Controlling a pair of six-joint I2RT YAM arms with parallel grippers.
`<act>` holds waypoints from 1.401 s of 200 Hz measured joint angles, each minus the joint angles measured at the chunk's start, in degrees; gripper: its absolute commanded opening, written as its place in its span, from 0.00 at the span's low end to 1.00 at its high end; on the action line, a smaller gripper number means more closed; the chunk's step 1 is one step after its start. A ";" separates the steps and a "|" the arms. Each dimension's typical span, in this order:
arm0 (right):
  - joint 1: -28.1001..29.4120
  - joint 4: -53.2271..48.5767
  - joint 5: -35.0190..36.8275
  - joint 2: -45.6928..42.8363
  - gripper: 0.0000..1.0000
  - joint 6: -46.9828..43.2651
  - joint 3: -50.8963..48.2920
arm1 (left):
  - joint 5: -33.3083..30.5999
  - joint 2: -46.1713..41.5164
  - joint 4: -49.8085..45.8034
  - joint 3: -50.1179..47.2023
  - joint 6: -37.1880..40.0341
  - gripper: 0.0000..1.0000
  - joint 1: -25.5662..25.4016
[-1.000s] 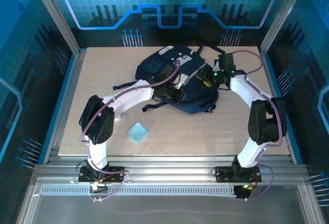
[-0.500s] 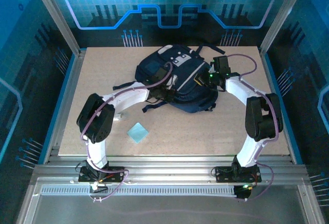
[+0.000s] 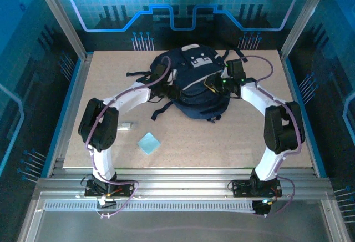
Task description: Pack the student bag
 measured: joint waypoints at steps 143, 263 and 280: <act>34.12 -16.44 9.46 -6.54 1.00 -25.99 3.04 | 6.38 -25.62 0.52 -26.93 -21.79 0.99 21.94; 55.52 -30.16 27.47 21.55 1.00 -38.75 26.99 | 12.90 -36.17 9.49 -39.34 -28.74 0.99 34.67; 55.47 -31.87 30.16 23.98 1.00 -38.73 28.94 | 13.64 -36.17 10.34 -39.85 -28.92 0.99 34.71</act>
